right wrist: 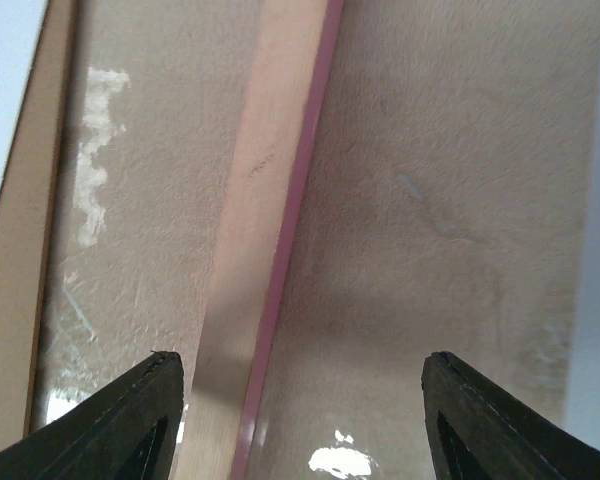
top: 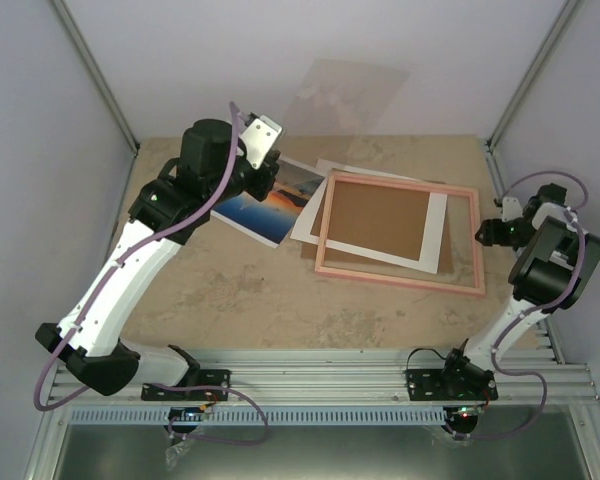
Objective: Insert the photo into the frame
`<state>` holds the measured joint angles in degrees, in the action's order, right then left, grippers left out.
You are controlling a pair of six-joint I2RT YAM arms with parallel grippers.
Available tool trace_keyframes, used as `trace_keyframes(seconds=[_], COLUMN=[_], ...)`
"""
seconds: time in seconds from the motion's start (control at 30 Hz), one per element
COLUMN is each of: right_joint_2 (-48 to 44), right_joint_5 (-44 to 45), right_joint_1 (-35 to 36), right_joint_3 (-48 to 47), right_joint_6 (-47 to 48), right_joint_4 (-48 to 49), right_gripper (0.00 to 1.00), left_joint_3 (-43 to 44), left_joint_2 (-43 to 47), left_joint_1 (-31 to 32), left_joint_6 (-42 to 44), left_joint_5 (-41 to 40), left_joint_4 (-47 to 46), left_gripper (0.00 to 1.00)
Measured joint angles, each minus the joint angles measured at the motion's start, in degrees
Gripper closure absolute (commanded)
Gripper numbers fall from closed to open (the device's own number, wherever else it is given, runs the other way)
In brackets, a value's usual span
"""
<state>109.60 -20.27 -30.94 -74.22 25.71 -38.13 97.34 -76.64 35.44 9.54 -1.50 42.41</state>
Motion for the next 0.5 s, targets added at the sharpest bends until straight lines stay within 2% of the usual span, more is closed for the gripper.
trace_keyframes(seconds=[0.2,0.5], right_joint_2=[4.2,4.7], right_joint_5=[-2.1,-3.5], right_joint_1=[1.2,7.4], right_joint_3=[-1.0,-1.1], right_joint_6=[-1.2,-2.6], right_joint_4=[0.4,1.7], right_gripper=[0.51,0.52], left_joint_3=[0.0,0.0], left_joint_2=[0.0,0.0], left_joint_1=[-0.4,-0.7], left_joint_6=[-0.6,-1.7], left_joint_5=[0.0,0.3], left_joint_4=[0.0,0.0], left_gripper=[1.00,1.00])
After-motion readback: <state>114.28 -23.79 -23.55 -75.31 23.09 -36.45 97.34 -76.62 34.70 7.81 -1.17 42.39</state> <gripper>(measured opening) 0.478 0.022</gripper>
